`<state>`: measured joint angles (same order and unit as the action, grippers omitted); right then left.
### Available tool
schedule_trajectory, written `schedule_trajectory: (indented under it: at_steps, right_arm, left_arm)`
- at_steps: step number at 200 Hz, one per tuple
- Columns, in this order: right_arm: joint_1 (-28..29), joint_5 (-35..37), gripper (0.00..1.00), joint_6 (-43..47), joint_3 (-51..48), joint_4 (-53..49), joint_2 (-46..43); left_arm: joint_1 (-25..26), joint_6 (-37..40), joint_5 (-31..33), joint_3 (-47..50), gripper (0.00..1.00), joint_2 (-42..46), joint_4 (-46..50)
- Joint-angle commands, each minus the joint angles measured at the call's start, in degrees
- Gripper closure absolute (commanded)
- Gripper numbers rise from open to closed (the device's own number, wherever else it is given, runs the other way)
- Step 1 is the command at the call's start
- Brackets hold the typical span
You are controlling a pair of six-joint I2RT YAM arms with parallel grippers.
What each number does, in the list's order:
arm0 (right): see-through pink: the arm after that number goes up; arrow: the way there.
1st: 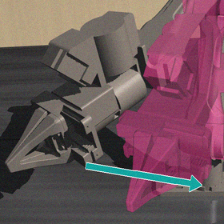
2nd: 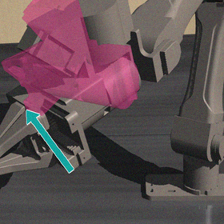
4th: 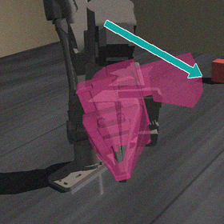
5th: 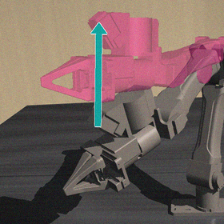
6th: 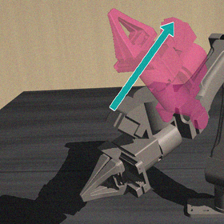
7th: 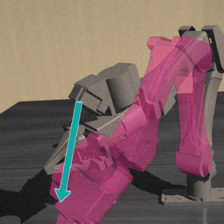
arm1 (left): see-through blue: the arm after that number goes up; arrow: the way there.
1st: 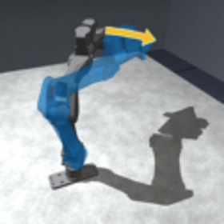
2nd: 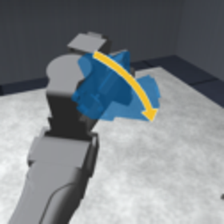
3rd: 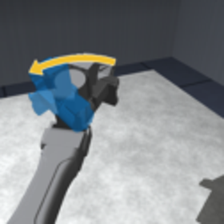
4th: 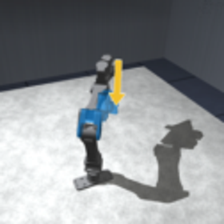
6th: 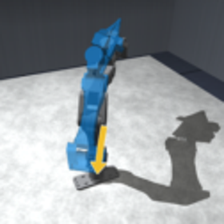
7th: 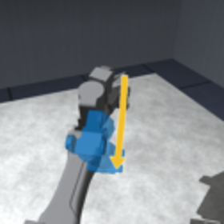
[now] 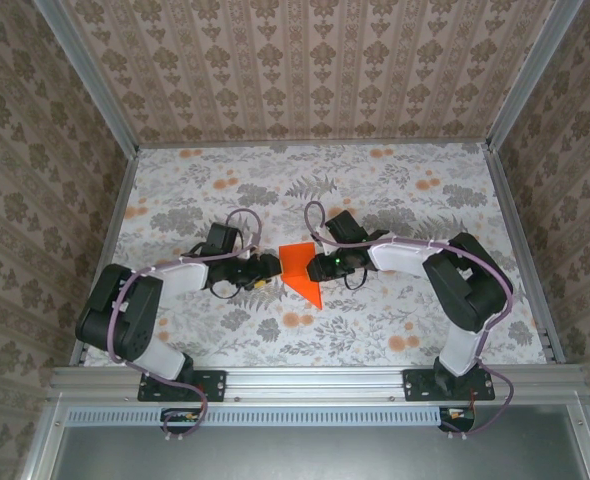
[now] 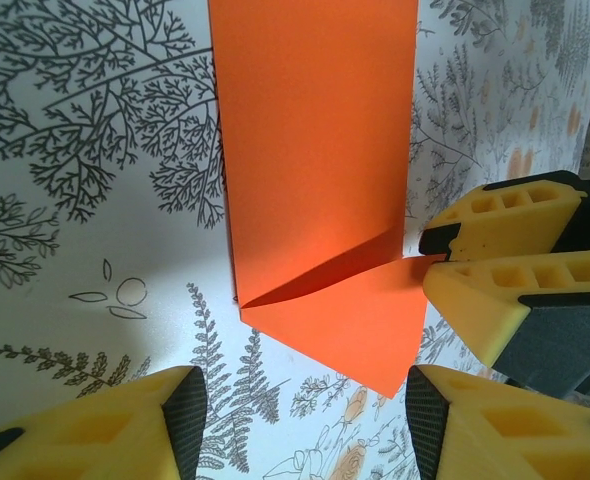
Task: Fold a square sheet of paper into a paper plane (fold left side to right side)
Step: Fourth fold the wing at the center of the table.
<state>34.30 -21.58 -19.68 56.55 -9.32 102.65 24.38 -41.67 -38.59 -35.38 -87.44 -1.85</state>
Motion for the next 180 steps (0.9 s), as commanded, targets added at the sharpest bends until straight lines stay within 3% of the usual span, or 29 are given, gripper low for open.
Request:
schedule_trajectory:
  at_steps: [1, 30, 52, 129, 180]
  right_arm:
    - [-0.47, -1.79, 0.74, 0.08, 1.45, -0.3, 0.82]
    - [-0.55, -0.07, 0.88, 0.49, 1.72, -1.75, 0.58]
    - [-0.81, 1.82, 0.93, 0.85, 1.65, -3.01, -0.03]
    - [-1.08, 2.14, 0.94, 0.47, 0.77, -2.63, -0.84]
    - [-1.24, 2.97, 0.92, 0.33, 0.5, -2.58, -1.65]
  left_arm:
    - [0.5, -0.22, -0.62, -1.79, 0.42, -0.62, 0.03]
    - [0.92, -0.03, -0.86, -2.48, 0.42, -1.25, 0.32]
    - [1.37, -0.13, -1.08, -3.1, 0.42, -2.21, 0.34]
    - [4.27, -1.02, -1.44, -5.9, 0.44, -5.99, -1.19]
    - [5.23, -1.3, -1.64, -8.54, 0.56, -8.36, -2.2]
